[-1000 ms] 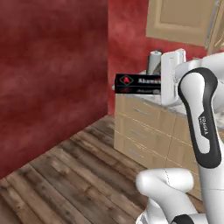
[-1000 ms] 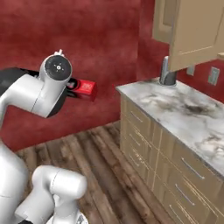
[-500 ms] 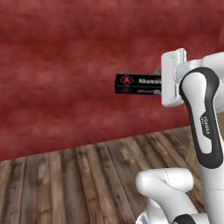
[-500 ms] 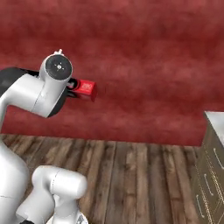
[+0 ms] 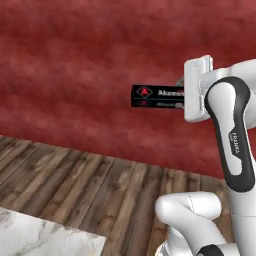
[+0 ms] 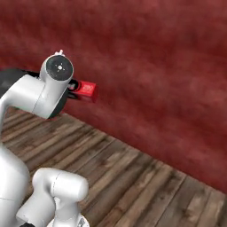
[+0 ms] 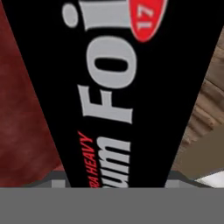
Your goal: Retrieve the tupperware and aluminum foil from the cabinet and place them on the dining counter near the plate with carrot and squash to prepare for storing leftovers.
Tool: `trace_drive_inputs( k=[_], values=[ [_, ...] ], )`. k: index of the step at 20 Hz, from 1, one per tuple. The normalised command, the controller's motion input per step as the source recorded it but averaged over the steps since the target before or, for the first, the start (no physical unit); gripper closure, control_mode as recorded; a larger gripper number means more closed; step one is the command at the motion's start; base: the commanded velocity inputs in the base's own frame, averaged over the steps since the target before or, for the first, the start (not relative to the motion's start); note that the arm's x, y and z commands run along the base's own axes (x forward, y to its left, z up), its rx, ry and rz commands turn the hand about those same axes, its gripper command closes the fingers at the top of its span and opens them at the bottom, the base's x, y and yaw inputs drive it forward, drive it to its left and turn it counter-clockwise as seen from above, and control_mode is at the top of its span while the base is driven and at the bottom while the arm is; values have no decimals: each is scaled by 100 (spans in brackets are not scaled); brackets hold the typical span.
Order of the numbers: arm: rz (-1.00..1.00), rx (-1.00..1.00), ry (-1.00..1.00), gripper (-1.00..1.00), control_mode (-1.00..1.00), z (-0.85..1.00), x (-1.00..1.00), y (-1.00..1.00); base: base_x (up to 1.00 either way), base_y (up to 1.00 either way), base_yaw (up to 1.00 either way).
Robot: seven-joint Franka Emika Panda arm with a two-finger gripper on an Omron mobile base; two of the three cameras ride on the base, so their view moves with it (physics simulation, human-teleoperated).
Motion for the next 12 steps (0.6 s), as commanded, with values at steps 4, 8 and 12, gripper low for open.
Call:
trace_drive_inputs(
  k=[4, 8, 12],
  values=[
    [0, 0, 0, 100, 100, 0, 0, 0, 44, -16, 86],
    [0, 0, 0, 100, 100, 0, 0, 0, 18, -51, 74],
    [0, 0, 0, 100, 100, 0, 0, 0, 12, -55, 73]
  ],
)
